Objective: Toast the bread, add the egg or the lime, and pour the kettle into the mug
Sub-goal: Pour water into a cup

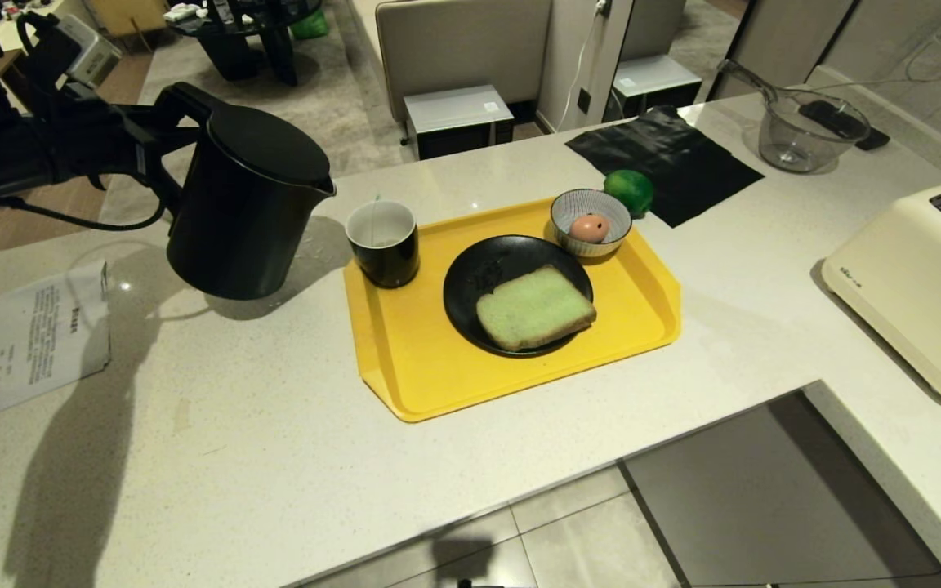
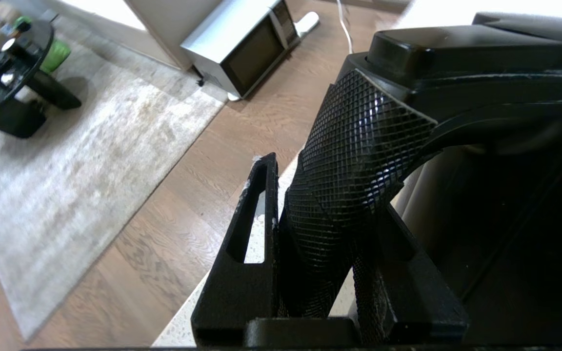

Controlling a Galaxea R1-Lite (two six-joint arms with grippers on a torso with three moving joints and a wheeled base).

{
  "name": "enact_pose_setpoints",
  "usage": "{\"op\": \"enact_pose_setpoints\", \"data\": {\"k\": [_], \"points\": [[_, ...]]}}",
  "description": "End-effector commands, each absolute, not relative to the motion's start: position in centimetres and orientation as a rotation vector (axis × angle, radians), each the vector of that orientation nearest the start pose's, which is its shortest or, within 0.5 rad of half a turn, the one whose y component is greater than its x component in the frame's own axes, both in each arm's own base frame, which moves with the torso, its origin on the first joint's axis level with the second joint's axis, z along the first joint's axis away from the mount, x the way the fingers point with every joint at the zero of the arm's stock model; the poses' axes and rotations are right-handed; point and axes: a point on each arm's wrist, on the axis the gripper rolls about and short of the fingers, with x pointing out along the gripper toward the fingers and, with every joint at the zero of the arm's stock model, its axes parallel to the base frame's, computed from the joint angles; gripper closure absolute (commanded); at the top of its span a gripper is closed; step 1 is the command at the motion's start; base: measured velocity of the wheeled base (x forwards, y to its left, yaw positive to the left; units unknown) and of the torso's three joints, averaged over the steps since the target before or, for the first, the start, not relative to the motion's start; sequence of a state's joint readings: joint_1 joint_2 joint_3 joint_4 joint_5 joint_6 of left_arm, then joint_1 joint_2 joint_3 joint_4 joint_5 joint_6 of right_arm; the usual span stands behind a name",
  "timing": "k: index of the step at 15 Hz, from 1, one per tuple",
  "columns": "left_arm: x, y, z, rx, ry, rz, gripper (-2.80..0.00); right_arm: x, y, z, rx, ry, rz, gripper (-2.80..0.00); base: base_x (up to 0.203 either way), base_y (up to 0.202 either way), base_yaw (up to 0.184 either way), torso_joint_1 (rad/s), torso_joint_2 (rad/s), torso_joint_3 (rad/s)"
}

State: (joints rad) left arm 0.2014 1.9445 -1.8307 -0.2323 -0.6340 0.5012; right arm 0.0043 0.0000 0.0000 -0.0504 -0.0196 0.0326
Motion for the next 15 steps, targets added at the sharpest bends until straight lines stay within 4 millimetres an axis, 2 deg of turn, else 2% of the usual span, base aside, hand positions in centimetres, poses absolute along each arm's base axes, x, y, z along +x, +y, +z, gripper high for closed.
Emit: {"op": "enact_pose_setpoints", "data": {"k": [1, 6, 15], "points": [[38.3, 6.4, 34.8, 0.593, -0.212, -0.401, 0.00, -2.1, -0.1, 7.6, 0.033, -0.031, -0.015, 0.00, 0.000, 0.000, 0.000, 0.000, 0.00, 0.000], [38.6, 5.2, 35.5, 0.670, -0.214, -0.418, 0.00, -2.1, -0.1, 7.5, 0.033, -0.030, -0.015, 0.00, 0.000, 0.000, 0.000, 0.000, 0.00, 0.000], [38.5, 4.4, 36.0, 0.754, -0.239, -0.394, 0.00, -2.1, -0.1, 7.5, 0.033, -0.029, -0.015, 0.00, 0.000, 0.000, 0.000, 0.000, 0.00, 0.000]]}}
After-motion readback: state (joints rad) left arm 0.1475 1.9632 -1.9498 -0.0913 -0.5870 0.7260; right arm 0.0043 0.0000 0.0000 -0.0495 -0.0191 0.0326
